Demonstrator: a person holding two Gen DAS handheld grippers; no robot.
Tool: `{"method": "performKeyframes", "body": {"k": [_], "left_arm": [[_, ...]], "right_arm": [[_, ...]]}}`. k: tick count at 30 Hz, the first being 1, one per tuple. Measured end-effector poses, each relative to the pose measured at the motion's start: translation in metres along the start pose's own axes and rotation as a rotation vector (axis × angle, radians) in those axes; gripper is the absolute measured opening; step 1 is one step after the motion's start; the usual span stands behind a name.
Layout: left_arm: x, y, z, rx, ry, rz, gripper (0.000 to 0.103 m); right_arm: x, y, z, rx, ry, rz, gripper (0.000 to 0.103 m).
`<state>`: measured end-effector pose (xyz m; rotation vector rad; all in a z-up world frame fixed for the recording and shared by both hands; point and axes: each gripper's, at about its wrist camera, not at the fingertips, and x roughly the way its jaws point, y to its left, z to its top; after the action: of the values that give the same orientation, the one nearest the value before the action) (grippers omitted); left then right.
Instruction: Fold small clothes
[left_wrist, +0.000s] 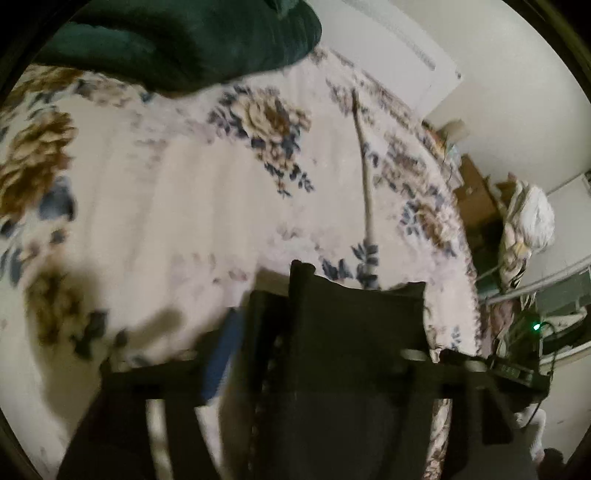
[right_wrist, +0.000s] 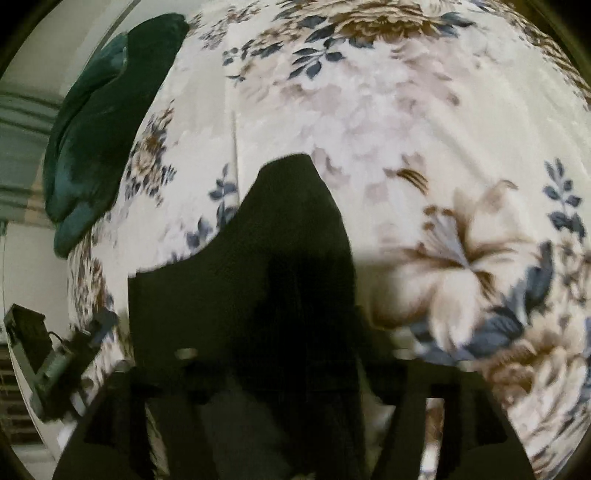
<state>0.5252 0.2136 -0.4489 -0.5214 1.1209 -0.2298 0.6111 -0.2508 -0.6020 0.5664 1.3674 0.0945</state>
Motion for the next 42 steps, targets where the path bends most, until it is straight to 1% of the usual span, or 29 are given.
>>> {"method": "performKeyframes", "body": {"k": [2, 4, 5, 7, 9, 11, 14, 15, 18, 20, 22, 25, 27, 32, 33, 37, 38, 39, 40, 41, 42], "left_arm": [[-0.022, 0.000, -0.018, -0.022, -0.016, -0.011, 0.071], [-0.037, 0.002, -0.039, -0.051, -0.023, -0.019, 0.071], [-0.043, 0.003, -0.053, -0.075, -0.017, -0.031, 0.071], [-0.053, 0.003, -0.092, -0.131, 0.007, -0.052, 0.071], [-0.057, 0.001, -0.129, -0.180, 0.038, -0.068, 0.071], [-0.056, 0.002, -0.171, -0.248, 0.071, -0.077, 0.071], [-0.042, 0.007, -0.213, -0.370, 0.104, -0.113, 0.071], [-0.033, 0.008, -0.226, -0.415, 0.112, -0.121, 0.071], [-0.012, 0.009, -0.249, -0.491, 0.092, -0.135, 0.071], [0.006, 0.011, -0.256, -0.539, 0.070, -0.136, 0.071], [0.016, 0.011, -0.260, -0.568, 0.039, -0.138, 0.071], [0.029, 0.015, -0.254, -0.627, -0.021, -0.140, 0.071], [0.032, 0.014, -0.249, -0.648, -0.059, -0.144, 0.071], [0.043, 0.011, -0.234, -0.696, -0.128, -0.144, 0.072], [0.045, 0.012, -0.231, -0.710, -0.141, -0.144, 0.073], [0.050, 0.007, -0.221, -0.741, -0.218, -0.112, 0.074], [0.048, 0.009, -0.220, -0.744, -0.240, -0.102, 0.072], [0.046, 0.008, -0.216, -0.745, -0.269, -0.090, 0.061], [0.046, 0.007, -0.213, -0.742, -0.286, -0.080, 0.049], [0.044, 0.005, -0.209, -0.734, -0.295, -0.066, 0.046], [0.041, 0.004, -0.204, -0.723, -0.306, -0.053, 0.040]], "right_arm": [[-0.009, -0.005, -0.010, -0.011, 0.024, 0.017, 0.083], [-0.017, -0.012, -0.022, -0.020, 0.058, 0.034, 0.087], [-0.021, -0.015, -0.028, -0.027, 0.070, 0.038, 0.087], [-0.028, -0.021, -0.040, -0.047, 0.103, 0.055, 0.088], [-0.033, -0.026, -0.050, -0.067, 0.132, 0.075, 0.092], [-0.035, -0.030, -0.055, -0.099, 0.163, 0.096, 0.092], [-0.029, -0.035, -0.052, -0.133, 0.202, 0.107, 0.092], [-0.025, -0.038, -0.048, -0.140, 0.219, 0.117, 0.092], [-0.010, -0.042, -0.031, -0.163, 0.262, 0.148, 0.092], [0.005, -0.041, -0.015, -0.176, 0.285, 0.155, 0.092], [0.021, -0.044, 0.001, -0.177, 0.303, 0.168, 0.092], [0.045, -0.048, 0.027, -0.167, 0.318, 0.205, 0.092], [0.056, -0.048, 0.040, -0.153, 0.320, 0.252, 0.092], [0.081, -0.037, 0.059, -0.165, 0.343, 0.336, 0.092], [0.086, -0.033, 0.062, -0.170, 0.344, 0.348, 0.093], [0.101, -0.018, 0.071, -0.179, 0.342, 0.378, 0.093], [0.103, -0.013, 0.072, -0.179, 0.339, 0.383, 0.092], [0.105, -0.009, 0.072, -0.177, 0.334, 0.386, 0.091], [0.105, -0.007, 0.072, -0.178, 0.326, 0.386, 0.085], [0.105, -0.005, 0.071, -0.182, 0.320, 0.380, 0.067], [0.105, -0.003, 0.070, -0.191, 0.314, 0.366, 0.057]]}}
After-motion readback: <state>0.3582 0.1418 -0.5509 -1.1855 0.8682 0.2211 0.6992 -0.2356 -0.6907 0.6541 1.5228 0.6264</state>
